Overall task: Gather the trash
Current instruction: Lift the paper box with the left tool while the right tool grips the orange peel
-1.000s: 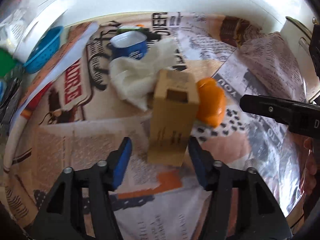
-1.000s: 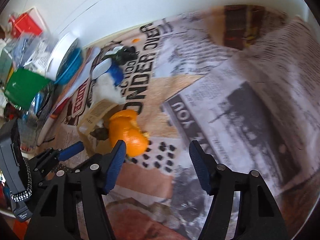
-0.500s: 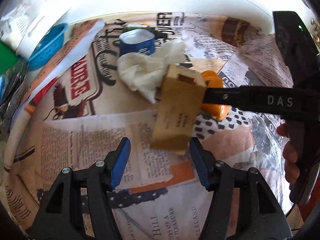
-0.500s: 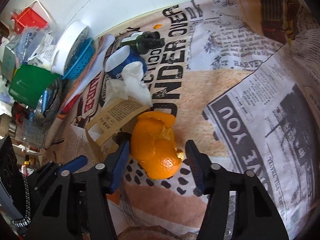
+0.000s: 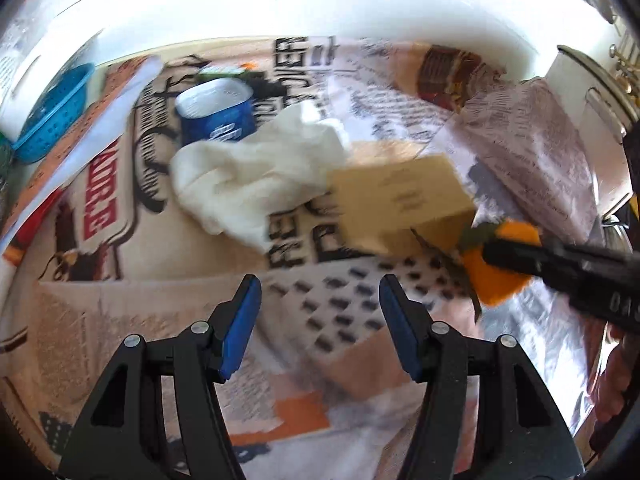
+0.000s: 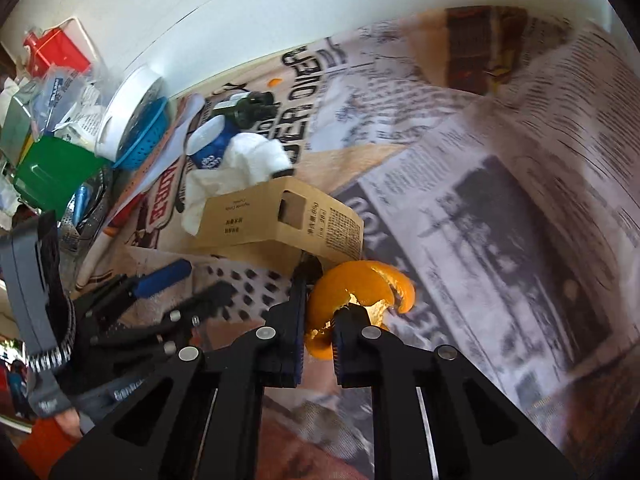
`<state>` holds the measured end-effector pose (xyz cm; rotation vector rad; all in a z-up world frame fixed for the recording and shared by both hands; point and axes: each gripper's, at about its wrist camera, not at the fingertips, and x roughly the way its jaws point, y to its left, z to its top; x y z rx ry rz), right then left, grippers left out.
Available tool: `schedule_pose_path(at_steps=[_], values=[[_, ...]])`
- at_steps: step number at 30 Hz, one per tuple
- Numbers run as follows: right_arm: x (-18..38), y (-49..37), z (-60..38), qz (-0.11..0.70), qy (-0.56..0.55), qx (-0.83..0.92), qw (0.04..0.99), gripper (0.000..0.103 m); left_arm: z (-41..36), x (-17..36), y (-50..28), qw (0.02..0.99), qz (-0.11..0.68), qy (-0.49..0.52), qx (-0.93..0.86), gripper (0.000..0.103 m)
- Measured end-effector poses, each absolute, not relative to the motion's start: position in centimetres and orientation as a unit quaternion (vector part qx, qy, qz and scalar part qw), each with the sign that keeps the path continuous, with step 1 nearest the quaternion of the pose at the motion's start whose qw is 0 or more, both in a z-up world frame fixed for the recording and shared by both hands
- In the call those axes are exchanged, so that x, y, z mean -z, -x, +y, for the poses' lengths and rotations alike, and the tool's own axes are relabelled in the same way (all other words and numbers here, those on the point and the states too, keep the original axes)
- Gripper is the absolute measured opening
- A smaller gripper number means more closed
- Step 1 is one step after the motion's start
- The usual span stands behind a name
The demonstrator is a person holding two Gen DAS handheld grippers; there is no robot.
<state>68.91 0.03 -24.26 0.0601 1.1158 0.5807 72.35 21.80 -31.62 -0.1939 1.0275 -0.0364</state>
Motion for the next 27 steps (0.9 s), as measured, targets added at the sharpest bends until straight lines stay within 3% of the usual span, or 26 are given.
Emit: schedule_pose_path(at_steps=[10,22,24,26,27], values=[[23.2,-66.5,-5.8,0.526,-0.036,-0.223,0.820,0.010,17.3,29.9,-74.4,0.874,0.482,0.049,0.044,0.060],[23.4,-65.9,-9.2,0.529,-0.075,-0.198,0.821,0.010,12.8,32.0,-78.0,0.866,0.482,0.061,0.120,0.059],[23.3,-65.6,-9.4,0.528,-0.075,-0.198,0.822,0.010,12.6,32.2,-78.6,0.864,0.479,0.080,0.132,0.052],[23.1,-65.2,-9.6,0.527,-0.076,-0.198,0.823,0.010,12.1,32.4,-79.2,0.862,0.480,0.086,0.137,0.027],[23.0,-64.9,-9.8,0.526,-0.075,-0.195,0.824,0.010,11.9,32.5,-79.4,0.861,0.482,0.087,0.137,0.019]])
